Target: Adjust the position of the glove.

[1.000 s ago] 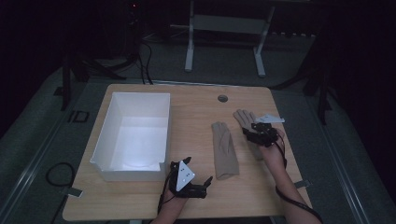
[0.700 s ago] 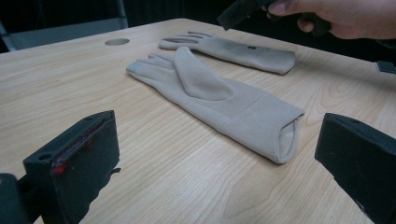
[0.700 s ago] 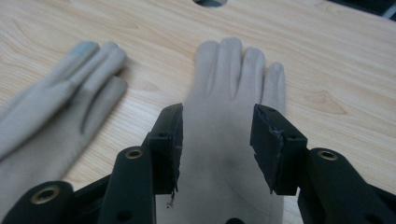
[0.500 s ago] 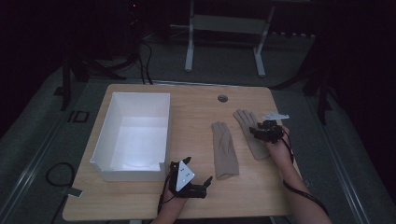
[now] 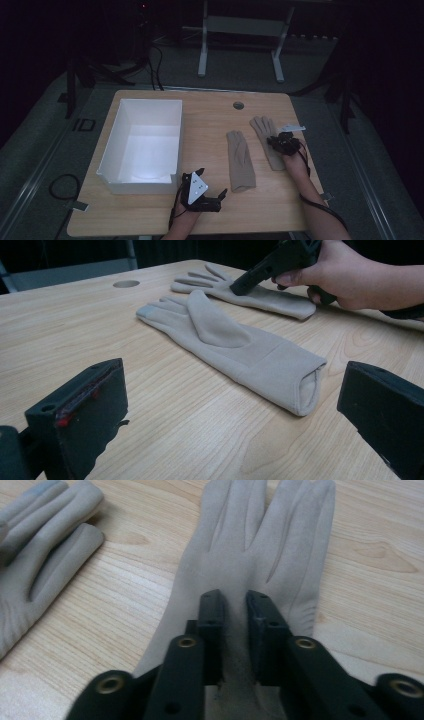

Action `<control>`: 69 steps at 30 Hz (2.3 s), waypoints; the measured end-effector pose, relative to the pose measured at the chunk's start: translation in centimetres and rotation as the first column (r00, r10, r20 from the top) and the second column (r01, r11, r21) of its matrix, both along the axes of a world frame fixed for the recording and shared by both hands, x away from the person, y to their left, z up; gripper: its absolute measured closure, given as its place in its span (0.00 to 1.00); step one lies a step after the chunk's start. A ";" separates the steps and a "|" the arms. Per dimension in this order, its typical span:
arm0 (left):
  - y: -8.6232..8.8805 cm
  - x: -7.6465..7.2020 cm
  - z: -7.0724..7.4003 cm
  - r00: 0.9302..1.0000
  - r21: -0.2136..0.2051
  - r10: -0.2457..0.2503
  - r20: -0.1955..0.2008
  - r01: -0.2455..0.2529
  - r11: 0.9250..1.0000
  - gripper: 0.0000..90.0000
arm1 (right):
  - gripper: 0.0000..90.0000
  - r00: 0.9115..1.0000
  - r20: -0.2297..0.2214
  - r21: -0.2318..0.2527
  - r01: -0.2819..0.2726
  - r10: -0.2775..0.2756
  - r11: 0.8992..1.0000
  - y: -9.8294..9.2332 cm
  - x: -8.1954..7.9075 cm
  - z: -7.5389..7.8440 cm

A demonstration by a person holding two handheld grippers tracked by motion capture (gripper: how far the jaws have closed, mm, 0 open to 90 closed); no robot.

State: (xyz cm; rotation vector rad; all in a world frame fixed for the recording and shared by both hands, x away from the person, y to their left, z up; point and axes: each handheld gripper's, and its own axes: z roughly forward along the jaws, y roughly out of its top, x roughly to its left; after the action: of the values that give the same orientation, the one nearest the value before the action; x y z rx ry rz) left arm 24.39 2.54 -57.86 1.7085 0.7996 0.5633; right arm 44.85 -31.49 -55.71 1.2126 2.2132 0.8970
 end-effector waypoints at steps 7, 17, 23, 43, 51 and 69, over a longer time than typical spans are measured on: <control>0.0 0.0 0.0 1.000 0.001 0.000 -0.001 0.000 1.000 0.00 | 0.91 0.995 0.020 0.024 0.098 -0.099 0.995 0.8 -1.0 1.8; 0.0 0.0 0.0 1.000 -0.002 0.000 0.001 0.000 1.000 0.00 | 0.91 0.973 0.119 0.083 0.189 -0.198 0.979 0.7 -5.8 6.1; 0.1 0.0 0.0 1.000 -0.006 0.000 0.001 0.000 1.000 0.00 | 0.91 0.955 0.131 0.067 0.261 -0.268 0.963 0.1 -7.9 6.7; 0.0 0.0 0.0 1.000 0.000 0.000 0.004 0.000 1.000 0.00 | 0.90 0.924 0.027 0.024 0.380 -0.381 0.925 -2.5 -8.9 1.7; 0.0 0.0 0.0 1.000 0.003 -0.003 0.006 0.003 1.000 0.00 | 0.86 0.925 -0.006 0.038 0.381 -0.381 0.924 -3.1 -8.3 0.4; 0.0 0.0 0.0 1.000 0.000 -0.001 0.001 0.001 1.000 0.00 | 0.57 1.000 0.013 0.024 0.006 -0.006 1.000 -6.5 -8.2 4.2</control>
State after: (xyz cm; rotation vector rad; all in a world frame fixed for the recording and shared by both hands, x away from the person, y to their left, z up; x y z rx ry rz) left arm 24.38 2.54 -57.86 1.7076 0.7982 0.5638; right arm 36.67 -38.02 -51.51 1.2204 2.1935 0.9284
